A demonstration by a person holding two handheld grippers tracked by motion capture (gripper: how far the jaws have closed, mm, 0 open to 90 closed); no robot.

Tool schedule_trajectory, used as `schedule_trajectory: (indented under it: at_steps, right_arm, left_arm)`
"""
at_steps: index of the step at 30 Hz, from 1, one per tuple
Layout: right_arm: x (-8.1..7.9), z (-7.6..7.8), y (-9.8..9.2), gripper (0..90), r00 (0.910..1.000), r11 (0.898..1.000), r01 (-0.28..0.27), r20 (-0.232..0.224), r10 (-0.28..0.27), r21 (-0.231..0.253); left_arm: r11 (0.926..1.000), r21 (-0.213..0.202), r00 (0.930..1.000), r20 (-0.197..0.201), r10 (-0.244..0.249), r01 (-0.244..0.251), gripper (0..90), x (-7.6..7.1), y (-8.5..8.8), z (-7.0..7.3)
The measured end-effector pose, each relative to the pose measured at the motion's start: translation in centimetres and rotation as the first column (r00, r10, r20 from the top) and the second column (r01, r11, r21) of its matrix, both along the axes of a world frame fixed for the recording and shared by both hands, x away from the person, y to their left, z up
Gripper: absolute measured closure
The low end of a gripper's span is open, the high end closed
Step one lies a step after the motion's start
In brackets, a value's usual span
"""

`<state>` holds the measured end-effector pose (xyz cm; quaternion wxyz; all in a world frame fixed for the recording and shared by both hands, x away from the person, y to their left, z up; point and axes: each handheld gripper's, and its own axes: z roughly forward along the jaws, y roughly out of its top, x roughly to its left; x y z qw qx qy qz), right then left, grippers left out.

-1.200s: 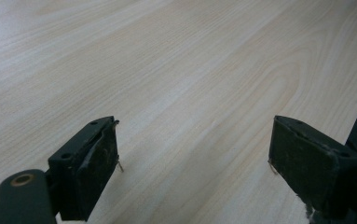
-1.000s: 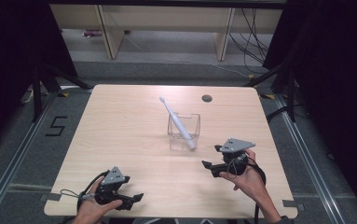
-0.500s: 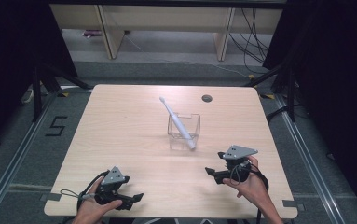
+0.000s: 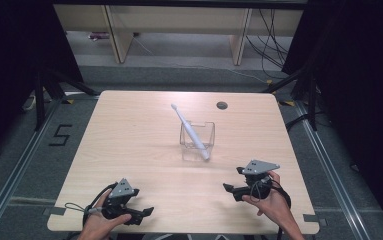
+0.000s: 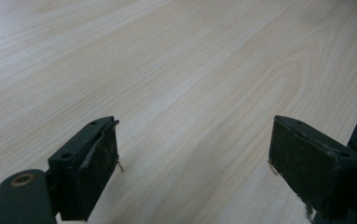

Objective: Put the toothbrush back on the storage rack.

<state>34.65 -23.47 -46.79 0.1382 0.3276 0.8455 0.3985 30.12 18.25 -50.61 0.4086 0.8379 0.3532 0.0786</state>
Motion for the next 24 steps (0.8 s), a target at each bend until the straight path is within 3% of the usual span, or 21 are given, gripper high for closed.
schedule_trajectory:
  at_steps: [3,4,10,11,17,18,19,24]
  right_arm:
    - [-0.1,-0.1,-0.3,23.0,0.9997,1.0,0.006,0.024,-0.006,-0.01]
    - [-0.3,-0.1,-0.3,22.9,0.9998,1.0,0.015,-0.01,-0.015,-0.009]
    - [-0.5,-0.5,-0.7,21.6,1.0,1.0,0.004,-0.008,-0.004,-0.006]
    - [-0.7,-0.6,-0.8,21.6,0.9999,1.0,0.013,0.01,-0.013,-0.011]
    - [-1.3,-0.7,-1.1,21.6,0.9993,1.0,0.031,-0.02,-0.031,0.0]
    - [-1.2,-0.8,-1.2,21.6,0.9997,1.0,0.022,0.01,-0.022,0.0]
    - [-1.4,-0.8,-1.2,21.6,0.9996,1.0,0.026,-0.013,-0.025,0.007]
    - [-1.5,-1.1,-1.3,21.6,0.9999,1.0,0.014,-0.006,-0.014,0.001]
  left_arm:
    - [1.0,-0.007,1.0,0.001,0.006,-0.006,14.9,0.0,0.0,0.0]
    - [1.0,-0.004,1.0,-0.001,0.004,-0.004,14.9,0.0,0.0,0.0]
    - [0.9999,-0.007,1.0,-0.003,0.008,-0.008,14.9,0.0,0.0,0.0]
    - [1.0,-0.006,1.0,-0.002,0.006,-0.006,14.9,0.0,0.0,0.0]
    - [1.0,0.005,1.0,0.0,-0.005,0.005,14.9,0.0,0.0,0.0]
    - [1.0,-0.004,1.0,-0.001,0.003,-0.003,14.9,0.0,0.0,0.0]
    - [1.0,-0.002,1.0,-0.001,0.001,-0.001,14.9,0.0,0.0,0.0]
    - [1.0,-0.001,1.0,-0.003,0.0,0.0,14.9,0.0,0.0,0.0]
